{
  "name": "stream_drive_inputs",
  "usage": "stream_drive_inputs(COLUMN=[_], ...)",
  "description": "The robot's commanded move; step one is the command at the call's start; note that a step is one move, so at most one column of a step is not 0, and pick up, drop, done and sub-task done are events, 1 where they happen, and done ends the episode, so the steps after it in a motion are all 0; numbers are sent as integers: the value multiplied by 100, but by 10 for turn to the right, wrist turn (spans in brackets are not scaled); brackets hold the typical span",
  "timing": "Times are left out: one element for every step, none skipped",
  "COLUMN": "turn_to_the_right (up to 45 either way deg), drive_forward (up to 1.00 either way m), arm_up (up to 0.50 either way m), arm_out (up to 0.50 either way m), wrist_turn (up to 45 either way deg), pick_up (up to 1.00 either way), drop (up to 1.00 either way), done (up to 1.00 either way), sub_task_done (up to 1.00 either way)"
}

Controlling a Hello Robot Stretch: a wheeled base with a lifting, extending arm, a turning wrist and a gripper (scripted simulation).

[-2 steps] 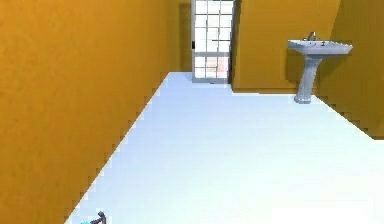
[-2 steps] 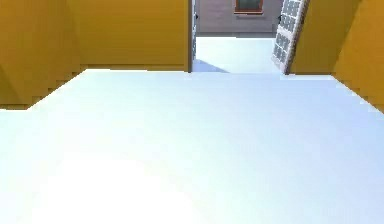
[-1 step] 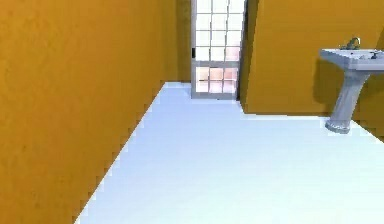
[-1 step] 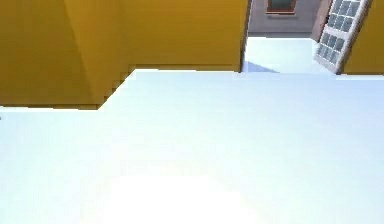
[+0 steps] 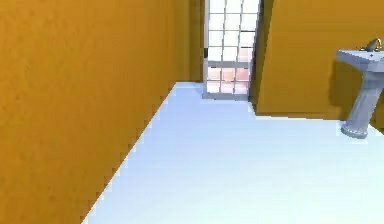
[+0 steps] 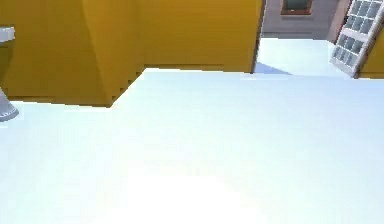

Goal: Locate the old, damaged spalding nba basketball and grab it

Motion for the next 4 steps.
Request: stream_drive_inputs(turn_to_the_right=[0, 0, 0, 0], drive_forward=[100, 100, 100, 55], arm_up=[0, 0, 0, 0], arm_out=[0, 0, 0, 0], wrist_turn=[0, 0, 0, 0], pick_up=[0, 0, 0, 0], drop=[0, 0, 0, 0], done=[0, 0, 0, 0], sub_task_done=[0, 0, 0, 0])
